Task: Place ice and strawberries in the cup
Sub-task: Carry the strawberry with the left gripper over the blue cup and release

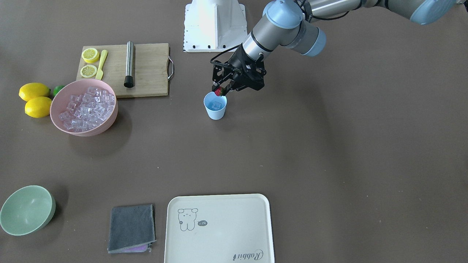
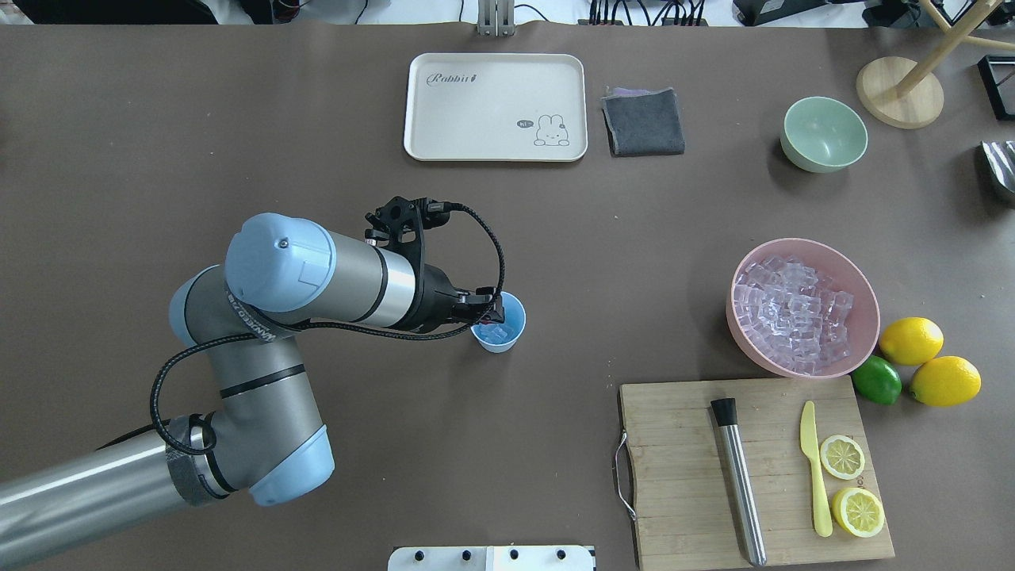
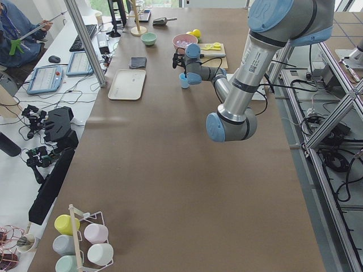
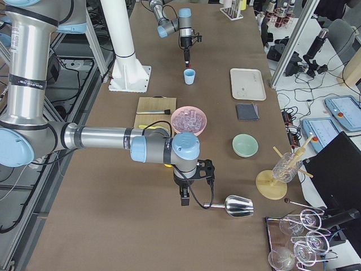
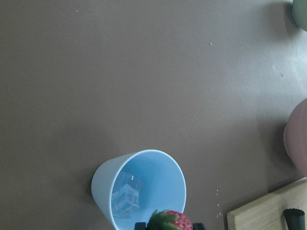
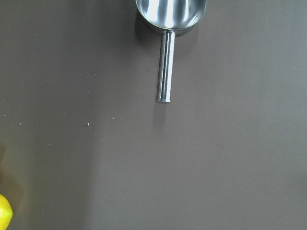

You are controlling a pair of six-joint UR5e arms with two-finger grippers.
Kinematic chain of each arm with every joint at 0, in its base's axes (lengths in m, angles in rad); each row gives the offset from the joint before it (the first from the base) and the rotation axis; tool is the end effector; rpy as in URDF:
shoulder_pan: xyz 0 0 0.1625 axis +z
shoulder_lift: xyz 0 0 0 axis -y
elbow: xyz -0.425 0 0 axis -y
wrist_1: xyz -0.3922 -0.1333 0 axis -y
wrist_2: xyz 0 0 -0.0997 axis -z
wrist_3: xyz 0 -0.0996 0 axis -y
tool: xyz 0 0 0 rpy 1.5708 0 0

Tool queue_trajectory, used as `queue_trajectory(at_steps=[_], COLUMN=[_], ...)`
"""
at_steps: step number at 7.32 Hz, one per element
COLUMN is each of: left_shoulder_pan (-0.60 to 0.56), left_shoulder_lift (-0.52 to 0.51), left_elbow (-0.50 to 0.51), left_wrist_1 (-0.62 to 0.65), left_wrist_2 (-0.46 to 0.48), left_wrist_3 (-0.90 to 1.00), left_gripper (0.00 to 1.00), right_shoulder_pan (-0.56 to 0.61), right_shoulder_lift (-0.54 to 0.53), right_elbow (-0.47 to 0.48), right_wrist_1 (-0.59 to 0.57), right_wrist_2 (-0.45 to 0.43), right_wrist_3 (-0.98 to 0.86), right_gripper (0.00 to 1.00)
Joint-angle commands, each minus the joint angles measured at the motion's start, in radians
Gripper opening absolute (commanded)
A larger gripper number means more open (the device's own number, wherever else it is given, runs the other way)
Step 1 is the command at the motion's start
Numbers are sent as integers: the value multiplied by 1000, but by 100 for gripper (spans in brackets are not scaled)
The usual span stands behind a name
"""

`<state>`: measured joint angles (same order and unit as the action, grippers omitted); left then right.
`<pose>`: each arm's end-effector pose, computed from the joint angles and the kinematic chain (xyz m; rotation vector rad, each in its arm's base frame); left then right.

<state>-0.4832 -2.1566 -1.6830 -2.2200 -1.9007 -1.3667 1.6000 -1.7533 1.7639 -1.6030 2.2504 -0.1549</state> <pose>0.5281 -0.3912 0.1882 0.1871 1.3465 -0.0126 0.0827 -0.4108 0.6559 0.0418 -0.6790 -0.1135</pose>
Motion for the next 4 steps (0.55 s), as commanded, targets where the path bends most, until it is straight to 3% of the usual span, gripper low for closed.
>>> queue_trajectory(at_steps=[1, 2, 3, 4], left_shoulder_pan=[-2, -2, -2, -2], left_shoulder_lift=[-12, -12, -14, -14], left_elbow=[16, 22, 20, 20], left_wrist_1=[0, -7, -9, -10], left_wrist_2=[11, 11, 11, 11], left_wrist_3=[0, 6, 8, 6], left_gripper=[11, 70, 97, 97], right_shoulder_pan=[0, 0, 0, 0], right_shoulder_lift=[0, 0, 0, 0], right_elbow=[0, 0, 0, 0], right_wrist_1=[0, 0, 0, 0], right_wrist_2=[0, 0, 0, 0], right_wrist_3=[0, 0, 0, 0], right_gripper=[100, 100, 100, 100])
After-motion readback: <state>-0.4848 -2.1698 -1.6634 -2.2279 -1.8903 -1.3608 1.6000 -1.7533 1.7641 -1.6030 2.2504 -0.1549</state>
